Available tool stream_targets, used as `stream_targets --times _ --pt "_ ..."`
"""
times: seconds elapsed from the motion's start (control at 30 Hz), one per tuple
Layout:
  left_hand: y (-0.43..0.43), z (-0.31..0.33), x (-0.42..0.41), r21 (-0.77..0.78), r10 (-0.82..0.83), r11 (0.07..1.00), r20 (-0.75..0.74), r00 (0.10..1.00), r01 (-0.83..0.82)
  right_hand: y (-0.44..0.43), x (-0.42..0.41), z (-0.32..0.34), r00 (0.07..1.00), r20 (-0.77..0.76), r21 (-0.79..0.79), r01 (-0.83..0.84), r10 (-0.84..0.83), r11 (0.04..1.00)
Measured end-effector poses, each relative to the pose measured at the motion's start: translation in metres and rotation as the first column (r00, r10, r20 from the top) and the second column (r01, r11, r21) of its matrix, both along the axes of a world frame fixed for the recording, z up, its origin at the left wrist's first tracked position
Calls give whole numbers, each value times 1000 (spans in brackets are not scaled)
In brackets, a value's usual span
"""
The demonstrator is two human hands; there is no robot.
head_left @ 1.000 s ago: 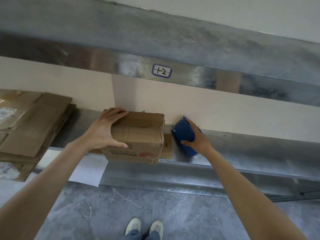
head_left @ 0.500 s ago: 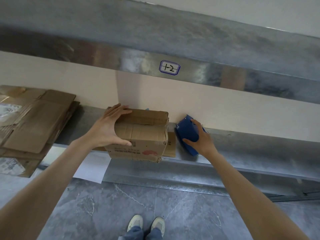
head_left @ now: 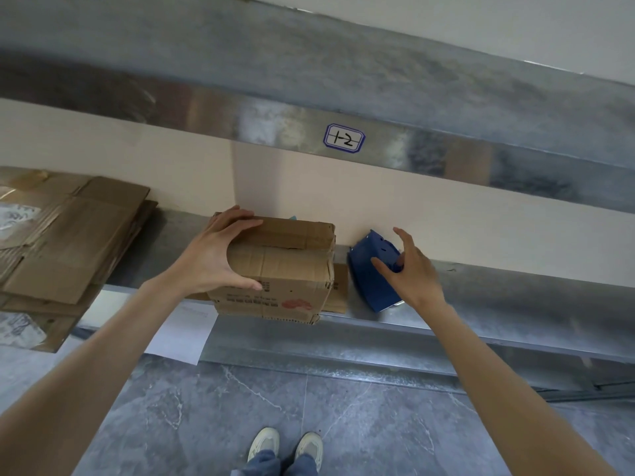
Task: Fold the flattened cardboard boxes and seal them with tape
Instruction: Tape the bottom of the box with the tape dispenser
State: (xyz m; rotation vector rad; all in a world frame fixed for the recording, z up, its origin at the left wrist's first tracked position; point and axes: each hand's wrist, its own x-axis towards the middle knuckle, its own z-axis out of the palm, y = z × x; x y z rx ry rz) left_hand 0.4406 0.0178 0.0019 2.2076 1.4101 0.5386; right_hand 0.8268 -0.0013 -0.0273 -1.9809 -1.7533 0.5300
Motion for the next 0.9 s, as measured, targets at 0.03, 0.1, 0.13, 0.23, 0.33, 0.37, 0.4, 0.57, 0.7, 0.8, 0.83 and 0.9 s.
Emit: stream_targets --times 0.03,0.1,0.13,0.23,0.33,0.37,0.4,0.57,0.7,0.8,0.83,0.9 --pt "0 0 0 -3 1 1000 -1 1000 -1 2 -5 6 1000 -13 35 -1 2 999" --pt "0 0 0 -5 4 1000 -2 1000 -4 6 -23 19 997 -42 127 -52 58 991" --pt "0 0 0 -5 3 1000 -3 1000 -3 8 -37 27 993 -41 171 -100 109 980" --pt "0 -1 -1 -3 3 1000 -4 1000 -3 12 -83 45 959 -57 258 -256 279 932" --pt "-1 -1 -1 -8 9 1000 1 1000 -9 16 -124 51 886 -58 224 -437 459 871" --pt "-1 -1 -1 -7 11 1000 3 1000 -10 17 -132 49 860 -20 190 -497 510 846" --pt "-2 -1 -1 -1 12 1000 8 1000 -12 19 -136 46 837 8 152 -542 548 826" --pt "-7 -6 -2 44 12 999 55 998 -14 20 -132 29 785 38 129 -617 618 776" --pt "-10 -6 -2 64 11 998 97 995 -18 21 -128 25 751 48 153 -657 659 738" --pt "-11 -7 -1 97 3 995 115 993 -15 22 -125 22 728 41 204 -676 684 708" --pt "-11 -8 -1 112 0 994 117 993 -13 22 -124 21 722 44 217 -682 690 699" --pt "-11 -11 -2 132 -6 991 123 992 -11 21 -123 20 705 62 227 -699 706 678"
